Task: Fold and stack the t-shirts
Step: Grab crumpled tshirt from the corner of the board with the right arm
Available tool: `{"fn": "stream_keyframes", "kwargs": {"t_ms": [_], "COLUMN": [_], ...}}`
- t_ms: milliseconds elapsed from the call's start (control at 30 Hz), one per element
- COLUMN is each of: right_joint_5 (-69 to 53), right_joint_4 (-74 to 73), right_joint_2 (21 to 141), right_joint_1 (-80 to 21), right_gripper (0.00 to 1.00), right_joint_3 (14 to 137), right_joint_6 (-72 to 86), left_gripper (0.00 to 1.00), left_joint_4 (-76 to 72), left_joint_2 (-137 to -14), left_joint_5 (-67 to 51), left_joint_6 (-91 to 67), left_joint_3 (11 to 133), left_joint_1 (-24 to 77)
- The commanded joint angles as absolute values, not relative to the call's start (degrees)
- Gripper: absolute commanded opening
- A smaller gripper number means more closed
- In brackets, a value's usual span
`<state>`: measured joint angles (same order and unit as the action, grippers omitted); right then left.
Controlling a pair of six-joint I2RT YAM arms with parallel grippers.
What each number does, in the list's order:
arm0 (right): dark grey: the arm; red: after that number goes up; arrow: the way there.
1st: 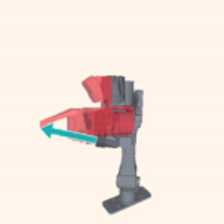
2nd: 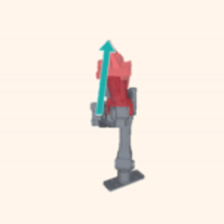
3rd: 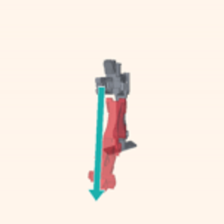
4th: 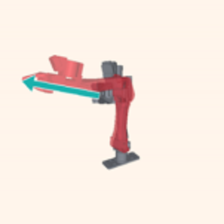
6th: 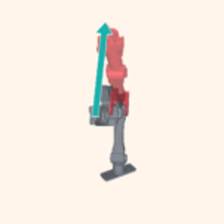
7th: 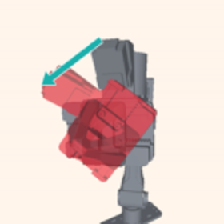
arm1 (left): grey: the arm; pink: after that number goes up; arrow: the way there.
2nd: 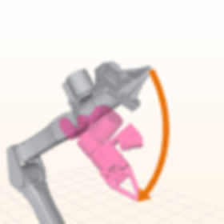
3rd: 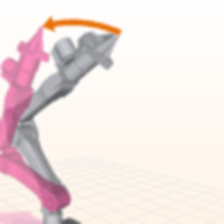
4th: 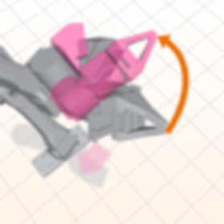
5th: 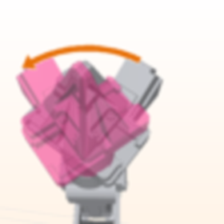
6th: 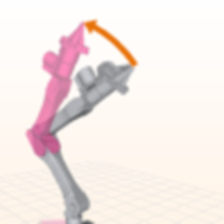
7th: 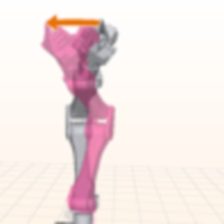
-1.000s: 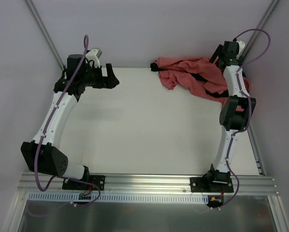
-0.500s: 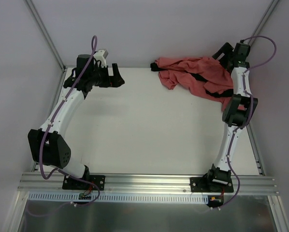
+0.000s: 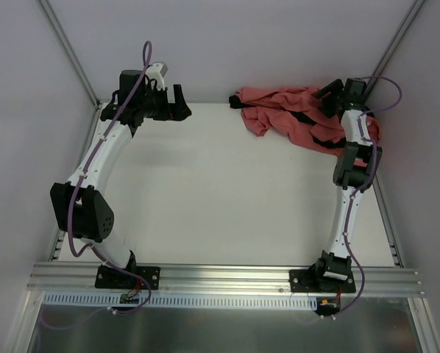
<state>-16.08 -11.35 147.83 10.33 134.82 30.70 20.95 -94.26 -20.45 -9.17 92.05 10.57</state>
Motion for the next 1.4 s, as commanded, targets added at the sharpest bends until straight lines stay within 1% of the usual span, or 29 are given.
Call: {"fn": "stream_keyframes", "kwargs": {"t_ms": [0,33,67,100,200,400,433,467,500,533,667,867,967,1200,1267,1300,1333,1367], "right_joint_5": [-16.7,-16.9,-16.6,-16.4,-16.3,-17.3,-16.9,-16.6,-16.5,-16.8,-17.5,-16.8,-16.3,-14.8,-14.3,-14.3,-14.4,-14.6], "right_joint_4": [-6.8,-6.6,-7.1,-7.2,-8.1,-10.1,-10.5,-11.2,-11.0,-10.7,-10.9,-8.7,-7.9,-5.9,-5.1,-4.2,-3.6,-3.4], "right_joint_2": [148.3,148.8,149.1,149.3,148.7,141.3,140.8,140.5,140.5,141.8,145.4,147.7,148.8,153.4,154.0,154.3,154.9,155.3], "right_joint_1": [10.1,10.2,10.3,10.3,10.4,11.3,11.4,11.6,11.9,12.0,12.0,11.6,11.6,11.8,11.8,11.8,11.9,11.9], "right_gripper": [0.65,0.47,0.03,0.01,0.00,0.00,0.04,0.42,0.63,0.87,1.00,0.99,0.95,0.96,0.93,0.84,0.68,0.45], "right_joint_3": [137.2,137.5,137.7,137.6,136.7,130.1,130.3,130.6,130.8,132.4,137.2,136.1,135.9,137.5,137.5,137.5,137.5,137.8], "right_joint_6": [33.8,34.2,35.1,35.2,34.8,28.1,27.4,27.0,26.9,27.2,30.0,32.3,33.3,34.7,35.7,35.9,36.4,37.3], "left_gripper": [0.99,0.99,0.99,0.99,0.99,0.99,0.98,0.99,0.99,0.99,0.99,0.99,0.99,0.99,0.99,0.99,0.99,0.99], "left_joint_4": [22.0,22.4,22.4,22.7,23.3,22.5,22.3,21.7,21.7,21.7,22.3,23.3,23.7,25.8,26.6,27.0,27.7,28.0], "left_joint_2": [-95.5,-96.0,-96.2,-96.4,-97.2,-97.6,-97.6,-97.6,-97.3,-97.3,-96.7,-95.6,-95.5,-95.6,-95.6,-95.5,-95.4,-95.4], "left_joint_5": [-21.5,-21.6,-21.6,-21.6,-21.7,-22.9,-23.0,-23.2,-23.2,-23.3,-23.1,-22.2,-22.1,-21.6,-21.5,-21.4,-21.1,-21.1], "left_joint_6": [-7.5,-7.5,-7.5,-7.4,-7.6,-8.3,-8.4,-8.4,-8.4,-8.5,-8.4,-8.7,-9.1,-9.1,-9.0,-8.9,-8.7,-8.6], "left_joint_3": [96.0,96.4,96.8,97.4,98.6,98.2,98.0,97.6,97.4,97.3,96.9,96.8,96.9,98.6,98.8,98.9,99.0,99.1], "left_joint_1": [11.2,11.1,11.2,11.2,11.2,11.2,11.1,11.2,11.1,11.2,11.2,11.2,11.2,11.3,11.3,11.3,11.3,11.3]}}
